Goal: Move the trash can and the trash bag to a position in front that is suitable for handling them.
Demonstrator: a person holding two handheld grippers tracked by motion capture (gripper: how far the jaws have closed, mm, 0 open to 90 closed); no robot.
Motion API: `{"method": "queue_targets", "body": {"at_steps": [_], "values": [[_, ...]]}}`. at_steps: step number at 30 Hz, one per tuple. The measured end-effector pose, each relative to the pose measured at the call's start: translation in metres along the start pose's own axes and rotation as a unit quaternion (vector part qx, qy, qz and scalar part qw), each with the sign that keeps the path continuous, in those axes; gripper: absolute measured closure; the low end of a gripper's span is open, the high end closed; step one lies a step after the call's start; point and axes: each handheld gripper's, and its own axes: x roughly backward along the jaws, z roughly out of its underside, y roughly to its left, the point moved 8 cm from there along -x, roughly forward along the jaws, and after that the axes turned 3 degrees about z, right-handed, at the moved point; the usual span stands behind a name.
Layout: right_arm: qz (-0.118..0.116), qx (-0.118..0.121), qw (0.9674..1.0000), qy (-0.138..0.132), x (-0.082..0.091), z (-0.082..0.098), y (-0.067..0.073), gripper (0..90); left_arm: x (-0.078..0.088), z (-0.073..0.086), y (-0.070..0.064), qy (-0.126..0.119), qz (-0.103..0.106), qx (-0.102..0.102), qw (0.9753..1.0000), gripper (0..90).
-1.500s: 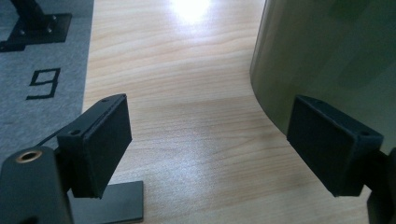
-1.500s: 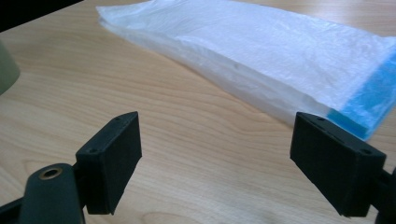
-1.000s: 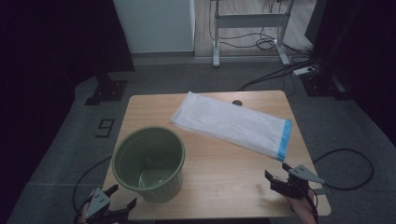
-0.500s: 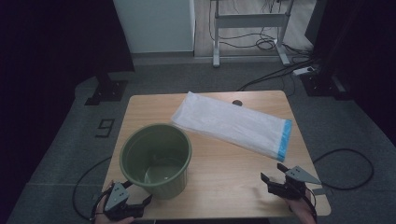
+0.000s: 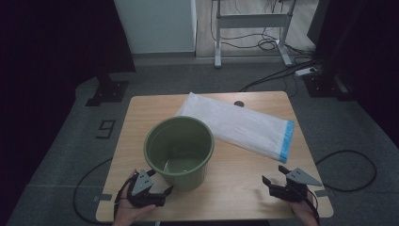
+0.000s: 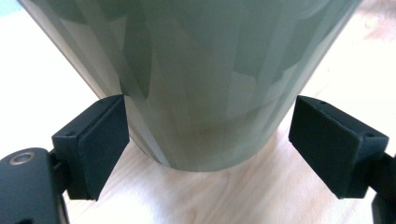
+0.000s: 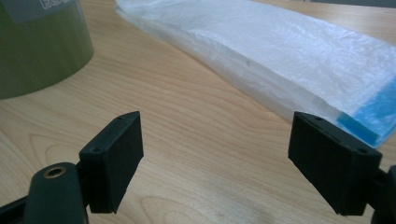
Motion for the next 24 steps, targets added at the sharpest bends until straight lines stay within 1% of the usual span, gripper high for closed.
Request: {"method": "queue_targets", "body": {"at_steps": [2, 4, 8, 12, 17, 19, 24], "values": [[0.004, -0.003, 1.0000, -0.005, 0.001, -0.002, -0.001, 17.6, -0.009, -0.003, 0.000, -0.001, -0.005, 0.005, 1.0000, 12.4], [0.003, -0.005, 1.0000, -0.006, 0.002, -0.002, -0.001, 17.8, -0.018, -0.008, -0.001, -0.004, 0.000, 0.010, 0.9999, 12.2], [0.002, 0.000, 1.0000, -0.004, 0.002, 0.000, -0.001, 17.8, -0.030, -0.016, -0.003, -0.002, 0.004, 0.007, 1.0000, 12.7], [0.002, 0.000, 1.0000, -0.003, 0.005, 0.002, -0.002, 18.0, -0.042, -0.026, -0.007, -0.003, 0.011, 0.010, 0.9999, 13.7], [0.000, 0.006, 1.0000, -0.001, 0.006, 0.003, 0.000, 18.0, -0.056, -0.035, -0.013, 0.002, 0.019, 0.010, 0.9998, 13.9], [0.001, 0.008, 1.0000, 0.001, 0.005, 0.004, 0.001, 18.0, -0.061, -0.038, -0.015, 0.011, 0.012, 0.001, 0.9999, 14.0], [0.001, 0.015, 0.9999, 0.007, 0.005, 0.005, 0.003, 18.0, -0.064, -0.039, -0.019, 0.012, 0.008, 0.002, 0.9999, 14.1]]}}
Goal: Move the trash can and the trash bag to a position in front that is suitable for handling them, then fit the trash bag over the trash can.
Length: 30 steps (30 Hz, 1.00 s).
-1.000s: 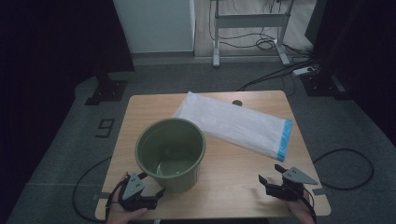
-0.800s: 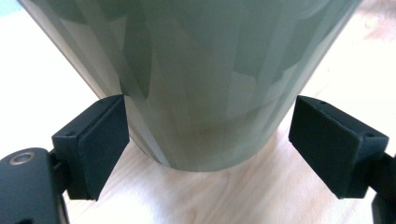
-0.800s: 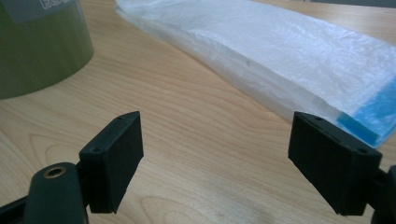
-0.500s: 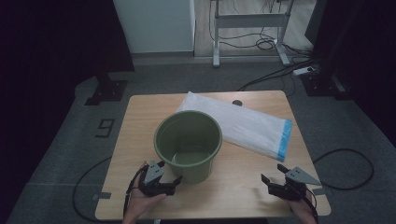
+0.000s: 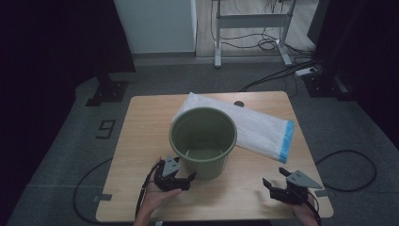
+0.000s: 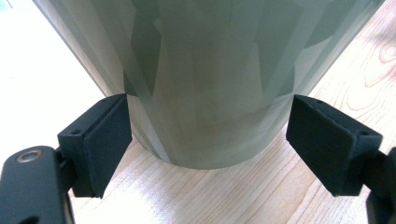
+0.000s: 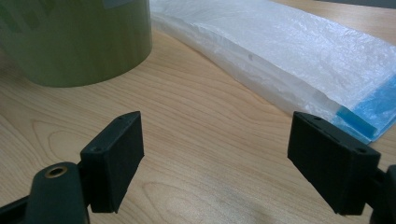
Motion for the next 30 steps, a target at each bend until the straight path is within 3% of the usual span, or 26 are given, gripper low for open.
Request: {"method": "queue_targets", "body": {"at_steps": [5, 10, 16, 23, 28, 29, 30], "values": [[0.016, -0.005, 0.9999, 0.002, 0.001, 0.002, -0.005, 18.0, 0.020, 0.017, 0.007, 0.013, -0.034, 0.005, 0.9993, 14.1], [0.027, -0.009, 0.9996, 0.001, -0.001, 0.002, -0.008, 17.9, 0.035, 0.043, 0.024, 0.036, -0.058, 0.026, 0.9973, 14.1], [0.042, -0.004, 0.9991, 0.006, -0.007, 0.000, -0.010, 17.6, 0.046, 0.062, 0.046, 0.048, -0.078, 0.058, 0.9941, 14.1], [0.069, 0.000, 0.9975, 0.017, -0.014, -0.001, -0.020, 18.1, 0.049, 0.074, 0.055, 0.056, -0.091, 0.080, 0.9911, 14.1], [0.076, -0.005, 0.9970, 0.017, -0.022, -0.010, -0.021, 18.6, 0.052, 0.072, 0.059, 0.046, -0.083, 0.085, 0.9919, 14.1], [0.074, -0.016, 0.9969, 0.021, -0.030, -0.017, -0.020, 19.1, 0.051, 0.074, 0.059, 0.042, -0.071, 0.091, 0.9924, 14.0], [0.075, -0.019, 0.9968, 0.020, -0.033, -0.020, -0.020, 19.5, 0.050, 0.077, 0.060, 0.047, -0.072, 0.091, 0.9922, 14.0]]}}
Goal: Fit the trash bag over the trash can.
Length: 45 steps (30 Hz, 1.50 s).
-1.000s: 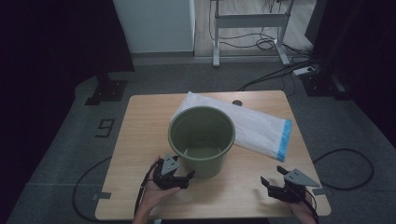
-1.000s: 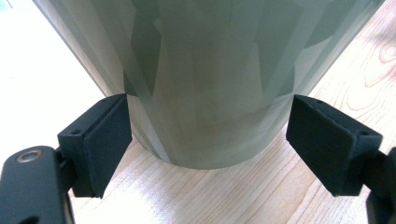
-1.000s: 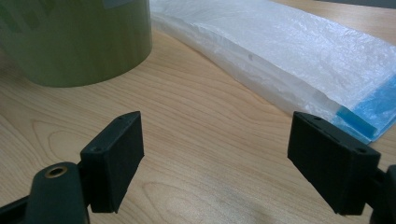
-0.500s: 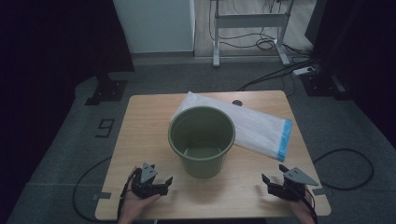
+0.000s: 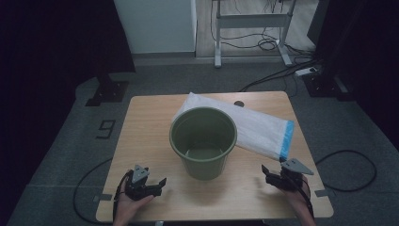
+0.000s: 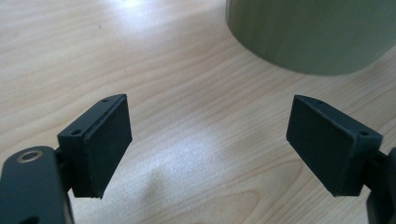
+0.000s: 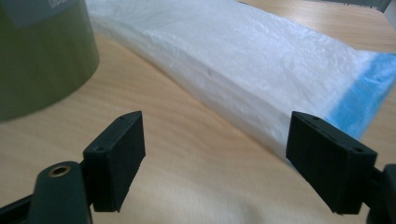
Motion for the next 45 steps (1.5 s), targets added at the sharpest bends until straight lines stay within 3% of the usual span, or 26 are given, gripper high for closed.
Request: {"method": "queue_targets", "body": {"at_steps": [7, 9, 13, 15, 17, 21, 23, 26, 31, 35, 40, 42, 45], "values": [[0.014, 0.022, 0.9995, 0.016, -0.037, -0.013, -0.004, 21.8, -0.006, 0.014, 0.008, 0.023, -0.012, 0.006, 0.9996, 14.3], [0.004, 0.020, 0.9994, 0.029, -0.048, -0.015, -0.005, 22.1, -0.005, 0.017, 0.008, 0.028, -0.018, 0.005, 0.9994, 14.3], [-0.005, 0.005, 0.9985, 0.054, -0.061, -0.013, -0.010, 25.7, 0.000, 0.021, 0.009, 0.023, -0.020, 0.016, 0.9994, 14.3], [-0.003, 0.003, 0.9978, 0.066, -0.066, -0.010, -0.013, 27.9, 0.003, 0.022, 0.008, 0.013, -0.006, 0.024, 0.9996, 14.3], [-0.004, 0.001, 0.9964, 0.084, -0.071, -0.005, -0.015, 29.7, 0.004, 0.022, 0.009, 0.010, -0.007, 0.029, 0.9995, 14.3], [0.007, -0.003, 0.9952, 0.097, -0.073, -0.003, -0.021, 43.2, 0.002, 0.023, 0.008, 0.013, -0.006, 0.025, 0.9996, 14.3], [0.010, -0.007, 0.9940, 0.108, -0.072, 0.000, -0.024, 56.3, 0.001, 0.024, 0.007, 0.016, -0.006, 0.024, 0.9996, 14.3], [0.010, -0.001, 0.9943, 0.106, -0.069, 0.001, -0.027, 73.7, -0.001, 0.027, 0.006, 0.025, -0.006, 0.017, 0.9995, 14.3], [0.008, 0.007, 0.9937, 0.111, -0.055, 0.008, -0.032, 85.1, -0.003, 0.025, 0.006, 0.026, -0.002, 0.014, 0.9996, 14.3], [-0.022, -0.017, 0.9936, 0.109, -0.029, 0.022, -0.032, 87.2, -0.004, 0.024, 0.009, 0.024, -0.001, 0.019, 0.9995, 14.4], [-0.013, -0.026, 0.9944, 0.101, 0.007, 0.033, -0.038, 86.9, 0.000, 0.020, 0.009, 0.012, 0.006, 0.020, 0.9997, 14.5], [-0.010, -0.025, 0.9945, 0.101, 0.012, 0.037, -0.041, 86.8, 0.000, 0.019, 0.009, 0.009, 0.007, 0.019, 0.9998, 14.5], [-0.004, -0.040, 0.9938, 0.104, 0.032, 0.050, -0.053, 86.6, 0.001, 0.015, 0.009, 0.000, 0.013, 0.023, 0.9997, 14.5]]}}
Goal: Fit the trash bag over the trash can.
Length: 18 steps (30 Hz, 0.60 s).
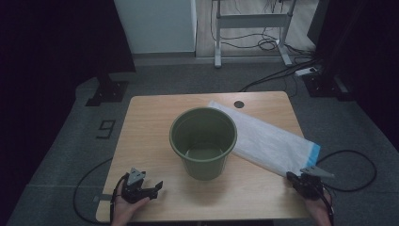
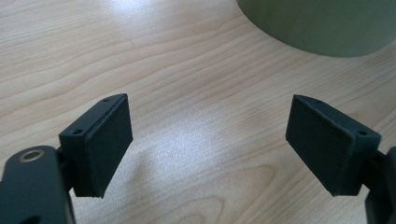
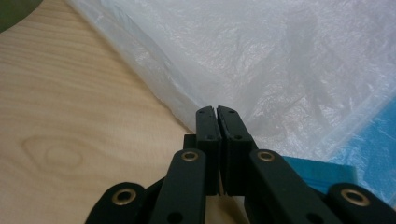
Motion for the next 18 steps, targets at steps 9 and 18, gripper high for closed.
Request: {"method": "queue_targets", "body": {"at_steps": [9, 18], "values": [[0.018, 0.001, 0.9988, -0.045, 0.007, -0.017, 0.015, 40.7, -0.003, -0.003, -0.001, -0.003, 0.007, -0.001, 1.0000, 14.6], [-0.039, 0.064, 0.9967, -0.030, -0.055, -0.058, 0.080, 28.3, -0.007, 0.001, 0.001, 0.009, -0.003, -0.003, 0.9999, 14.7]]}}
